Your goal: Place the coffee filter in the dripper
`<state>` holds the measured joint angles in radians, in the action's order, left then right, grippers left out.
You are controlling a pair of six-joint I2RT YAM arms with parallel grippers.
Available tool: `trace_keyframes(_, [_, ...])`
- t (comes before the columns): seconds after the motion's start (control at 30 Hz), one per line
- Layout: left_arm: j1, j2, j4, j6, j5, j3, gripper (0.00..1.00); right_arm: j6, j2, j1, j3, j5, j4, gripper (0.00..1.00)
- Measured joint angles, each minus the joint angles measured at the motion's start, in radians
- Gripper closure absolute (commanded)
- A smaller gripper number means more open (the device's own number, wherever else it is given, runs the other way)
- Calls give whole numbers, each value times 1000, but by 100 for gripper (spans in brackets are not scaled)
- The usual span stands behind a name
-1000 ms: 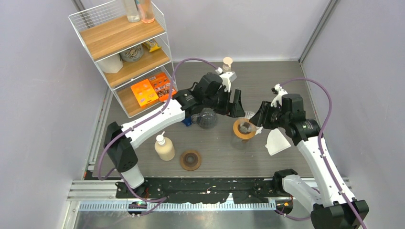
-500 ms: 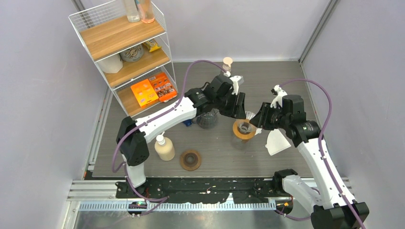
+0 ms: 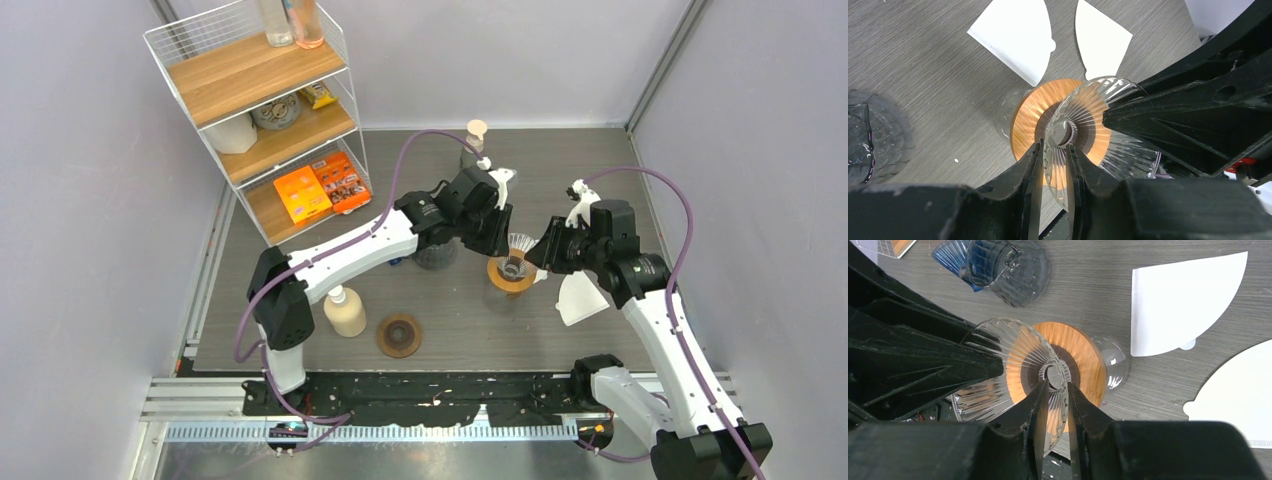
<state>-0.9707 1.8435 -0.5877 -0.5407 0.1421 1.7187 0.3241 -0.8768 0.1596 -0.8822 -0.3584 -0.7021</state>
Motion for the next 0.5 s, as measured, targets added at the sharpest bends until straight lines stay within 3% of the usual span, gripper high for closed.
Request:
trace_keyframes(0.4, [-12, 0, 3, 6, -37, 0, 100, 9, 2, 0, 36, 6, 21, 89])
trace_keyframes(0.5, [-14, 0, 5, 6, -42, 0, 100, 9, 2, 0, 37, 13, 20, 93])
